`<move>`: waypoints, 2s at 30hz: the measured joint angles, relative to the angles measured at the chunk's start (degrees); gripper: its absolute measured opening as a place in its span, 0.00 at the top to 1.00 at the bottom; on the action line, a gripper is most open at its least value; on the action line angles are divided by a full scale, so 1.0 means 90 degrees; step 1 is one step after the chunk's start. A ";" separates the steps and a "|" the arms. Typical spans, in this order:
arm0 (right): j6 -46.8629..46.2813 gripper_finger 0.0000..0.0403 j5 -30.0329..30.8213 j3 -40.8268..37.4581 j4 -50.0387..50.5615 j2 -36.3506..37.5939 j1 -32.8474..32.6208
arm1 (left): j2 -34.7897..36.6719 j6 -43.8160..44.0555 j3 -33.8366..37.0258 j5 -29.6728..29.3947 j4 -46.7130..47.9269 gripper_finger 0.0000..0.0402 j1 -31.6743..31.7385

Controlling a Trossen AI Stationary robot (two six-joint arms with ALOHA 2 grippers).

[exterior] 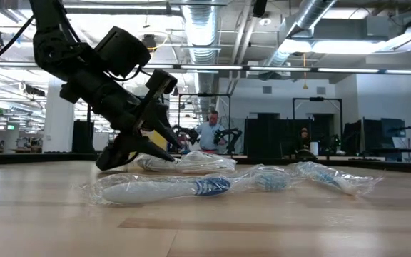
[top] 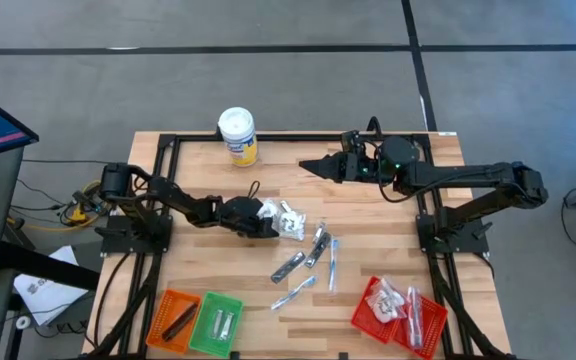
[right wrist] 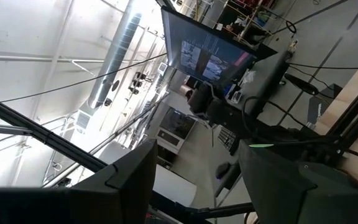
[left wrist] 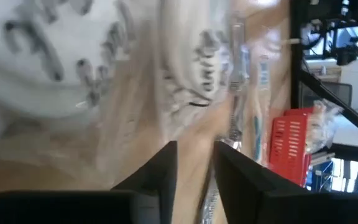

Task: Pick & Place Travel size toiletries
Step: Put the nail cutter into the green basket

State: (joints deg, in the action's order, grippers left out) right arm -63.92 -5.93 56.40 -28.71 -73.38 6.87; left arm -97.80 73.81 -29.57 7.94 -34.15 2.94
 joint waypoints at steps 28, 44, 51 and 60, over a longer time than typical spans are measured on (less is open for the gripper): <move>0.0101 0.46 -0.0004 0.0000 0.0056 0.0000 0.0040 | 0.2000 -0.1774 -0.0004 -0.0310 0.3259 1.00 -0.0149; 0.0193 0.46 -0.0023 0.0000 0.0204 -0.0002 0.0038 | 0.0273 -0.3129 -0.2106 0.0166 0.2969 1.00 -0.1299; 0.0459 0.46 -0.0993 0.0000 0.0423 -0.0002 -0.0151 | 0.0038 -0.3334 -0.2450 -0.0022 0.3143 1.00 -0.1498; 0.0848 0.46 -0.2194 0.0000 0.1288 -0.0005 -0.0676 | 0.0121 -0.3686 -0.2432 -0.0228 0.4198 1.00 -0.1547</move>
State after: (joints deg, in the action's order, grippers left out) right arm -56.29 -25.68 56.40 -17.12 -73.43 0.79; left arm -96.71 40.63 -51.46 5.89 3.63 -10.98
